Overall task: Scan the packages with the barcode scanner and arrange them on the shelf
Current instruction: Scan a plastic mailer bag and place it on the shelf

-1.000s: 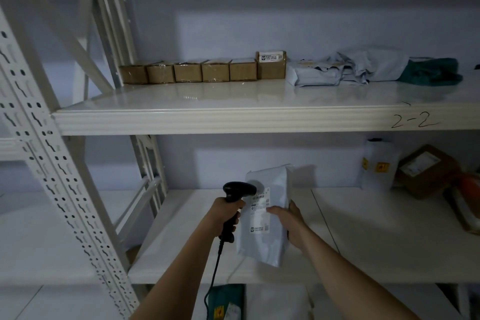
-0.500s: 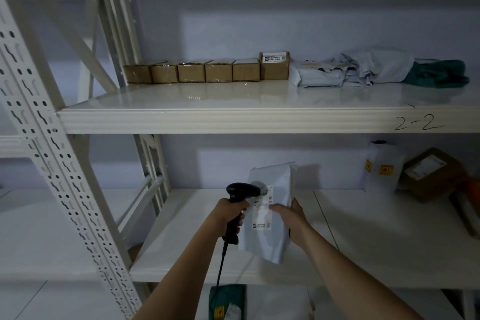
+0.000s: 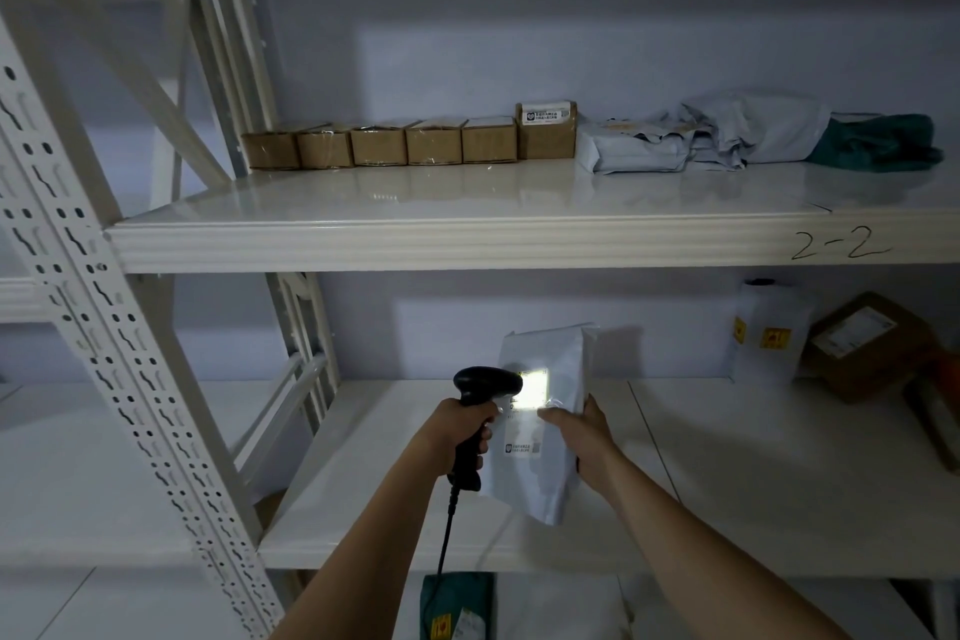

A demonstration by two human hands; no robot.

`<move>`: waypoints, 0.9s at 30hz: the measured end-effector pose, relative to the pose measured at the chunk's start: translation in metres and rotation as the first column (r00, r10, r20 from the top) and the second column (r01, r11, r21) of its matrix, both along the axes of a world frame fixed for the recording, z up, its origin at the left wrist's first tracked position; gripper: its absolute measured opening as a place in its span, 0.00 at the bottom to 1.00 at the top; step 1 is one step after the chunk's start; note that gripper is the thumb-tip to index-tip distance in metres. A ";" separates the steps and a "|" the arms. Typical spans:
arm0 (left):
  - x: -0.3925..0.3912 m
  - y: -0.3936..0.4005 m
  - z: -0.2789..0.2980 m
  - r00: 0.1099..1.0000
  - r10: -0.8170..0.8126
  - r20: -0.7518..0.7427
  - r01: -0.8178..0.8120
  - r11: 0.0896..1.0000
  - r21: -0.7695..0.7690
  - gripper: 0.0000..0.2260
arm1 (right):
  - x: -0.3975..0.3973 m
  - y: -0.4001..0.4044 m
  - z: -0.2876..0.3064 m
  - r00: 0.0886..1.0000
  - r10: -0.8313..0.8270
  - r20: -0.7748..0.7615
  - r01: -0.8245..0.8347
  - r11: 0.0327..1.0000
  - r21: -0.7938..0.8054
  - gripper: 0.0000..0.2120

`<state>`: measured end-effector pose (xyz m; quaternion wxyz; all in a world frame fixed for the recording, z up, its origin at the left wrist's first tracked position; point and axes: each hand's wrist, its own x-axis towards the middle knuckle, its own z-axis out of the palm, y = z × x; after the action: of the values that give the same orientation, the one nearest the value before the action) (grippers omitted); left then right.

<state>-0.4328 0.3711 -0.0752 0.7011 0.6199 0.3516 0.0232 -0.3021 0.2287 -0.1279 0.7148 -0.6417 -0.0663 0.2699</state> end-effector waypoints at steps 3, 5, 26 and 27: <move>0.001 0.001 -0.002 1.000 -0.011 0.006 0.011 1.000 -0.008 0.07 | 0.000 0.001 0.001 1.000 0.001 0.007 -0.001 1.000 0.008 0.20; 0.002 0.001 -0.002 1.000 -0.004 0.014 0.004 1.000 -0.010 0.06 | 0.001 0.001 0.001 1.000 0.010 0.006 -0.010 1.000 0.005 0.21; 0.021 0.020 -0.006 1.000 0.026 -0.003 -0.025 0.999 0.035 0.03 | 0.019 0.013 -0.007 0.999 0.035 -0.035 -0.035 0.999 0.008 0.21; 0.022 0.022 -0.008 1.000 0.028 -0.007 -0.028 0.999 0.032 0.03 | 0.020 0.015 -0.009 0.999 0.030 -0.036 -0.030 1.000 0.002 0.22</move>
<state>-0.4109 0.3934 -0.0830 0.6893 0.6263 0.3623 0.0365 -0.2816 0.2434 -0.1365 0.7124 -0.6350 -0.0632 0.2919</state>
